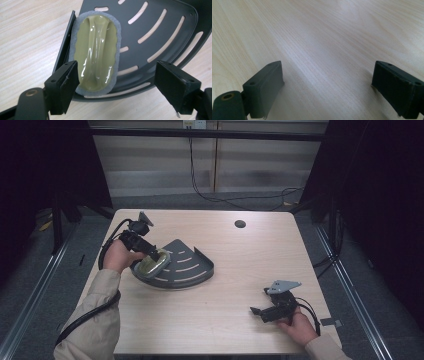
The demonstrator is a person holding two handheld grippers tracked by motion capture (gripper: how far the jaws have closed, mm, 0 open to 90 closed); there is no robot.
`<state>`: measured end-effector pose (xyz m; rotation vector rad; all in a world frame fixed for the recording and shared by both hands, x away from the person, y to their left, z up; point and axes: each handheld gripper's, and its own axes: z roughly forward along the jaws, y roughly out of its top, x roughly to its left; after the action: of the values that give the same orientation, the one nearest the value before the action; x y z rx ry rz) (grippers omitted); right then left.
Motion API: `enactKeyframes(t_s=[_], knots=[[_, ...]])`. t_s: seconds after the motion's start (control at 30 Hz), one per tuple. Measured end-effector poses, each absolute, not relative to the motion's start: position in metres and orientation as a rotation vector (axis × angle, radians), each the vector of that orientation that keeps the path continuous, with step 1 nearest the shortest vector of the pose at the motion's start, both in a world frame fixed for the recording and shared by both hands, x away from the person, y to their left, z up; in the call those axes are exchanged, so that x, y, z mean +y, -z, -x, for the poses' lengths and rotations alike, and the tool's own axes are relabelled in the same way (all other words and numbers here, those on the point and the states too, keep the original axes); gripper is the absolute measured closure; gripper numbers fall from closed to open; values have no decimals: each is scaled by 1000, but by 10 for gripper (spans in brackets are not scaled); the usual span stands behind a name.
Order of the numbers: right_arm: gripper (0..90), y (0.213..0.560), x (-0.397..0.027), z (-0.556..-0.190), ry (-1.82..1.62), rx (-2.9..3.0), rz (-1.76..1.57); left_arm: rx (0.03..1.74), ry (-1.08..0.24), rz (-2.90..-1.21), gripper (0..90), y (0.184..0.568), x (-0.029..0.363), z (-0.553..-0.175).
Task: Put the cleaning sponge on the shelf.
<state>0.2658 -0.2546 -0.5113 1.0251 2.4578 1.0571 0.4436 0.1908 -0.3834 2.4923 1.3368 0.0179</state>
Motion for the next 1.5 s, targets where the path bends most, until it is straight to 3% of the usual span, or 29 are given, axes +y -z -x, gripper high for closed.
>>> enactKeyframes(t_s=[0.63, 1.5], knots=[[93, 511, -255, -266, -1056, 2458, -1024, 1339, -7, -2463, 183, 372, 212, -416], [93, 511, -255, -266, -1054, 2461, -1025, 1342, -13, -2411, 174, 389, 251, -376]])
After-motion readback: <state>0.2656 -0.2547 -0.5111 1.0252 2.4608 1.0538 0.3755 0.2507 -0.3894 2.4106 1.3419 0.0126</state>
